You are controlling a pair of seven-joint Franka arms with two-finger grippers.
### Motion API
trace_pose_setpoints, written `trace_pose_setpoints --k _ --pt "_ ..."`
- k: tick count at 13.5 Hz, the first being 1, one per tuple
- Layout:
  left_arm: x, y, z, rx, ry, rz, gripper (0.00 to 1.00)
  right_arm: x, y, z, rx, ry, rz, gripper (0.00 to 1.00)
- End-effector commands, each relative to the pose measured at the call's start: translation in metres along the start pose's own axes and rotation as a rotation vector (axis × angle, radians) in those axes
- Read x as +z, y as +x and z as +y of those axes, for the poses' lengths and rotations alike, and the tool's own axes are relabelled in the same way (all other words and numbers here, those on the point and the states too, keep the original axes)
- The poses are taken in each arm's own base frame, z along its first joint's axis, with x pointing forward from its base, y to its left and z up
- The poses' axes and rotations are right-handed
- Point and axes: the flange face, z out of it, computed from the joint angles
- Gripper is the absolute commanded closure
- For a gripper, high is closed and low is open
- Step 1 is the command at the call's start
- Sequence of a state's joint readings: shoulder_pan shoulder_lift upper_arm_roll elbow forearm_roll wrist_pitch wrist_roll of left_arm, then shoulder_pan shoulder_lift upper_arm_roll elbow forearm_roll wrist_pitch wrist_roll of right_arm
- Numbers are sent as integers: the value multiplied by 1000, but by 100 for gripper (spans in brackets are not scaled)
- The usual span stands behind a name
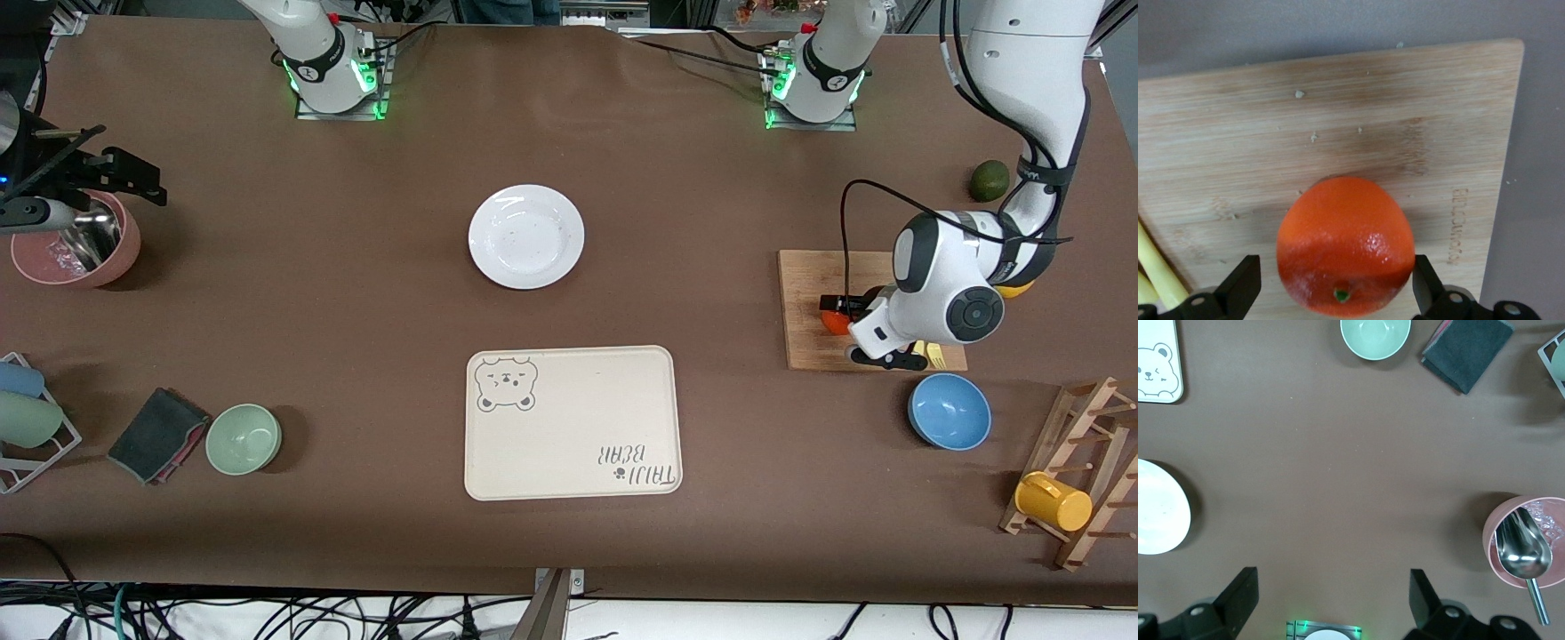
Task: Place orange and plate with both arms
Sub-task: 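Close the left gripper on the orange and lift it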
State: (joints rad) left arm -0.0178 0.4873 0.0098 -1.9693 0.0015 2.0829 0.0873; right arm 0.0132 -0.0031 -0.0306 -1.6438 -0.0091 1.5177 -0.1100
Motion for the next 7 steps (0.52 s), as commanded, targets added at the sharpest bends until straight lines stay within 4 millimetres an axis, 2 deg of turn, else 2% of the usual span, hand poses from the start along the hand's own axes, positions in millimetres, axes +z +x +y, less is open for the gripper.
trace_pose_setpoints --k 1,3,4,5,7 --pt "6 2 -1 -20 -36 7 2 -3 -2 0 0 16 -4 0" --pt "9 4 -1 -25 -42 6 10 -3 -2 0 0 16 -6 0" --pt "9 4 -1 -27 -43 6 18 -3 -2 0 0 16 -4 0" --pt "10 5 -1 -47 -43 4 27 -3 -2 0 0 16 -6 0" --pt "9 6 6 -55 -40 5 52 -3 -2 0 0 16 -4 0"
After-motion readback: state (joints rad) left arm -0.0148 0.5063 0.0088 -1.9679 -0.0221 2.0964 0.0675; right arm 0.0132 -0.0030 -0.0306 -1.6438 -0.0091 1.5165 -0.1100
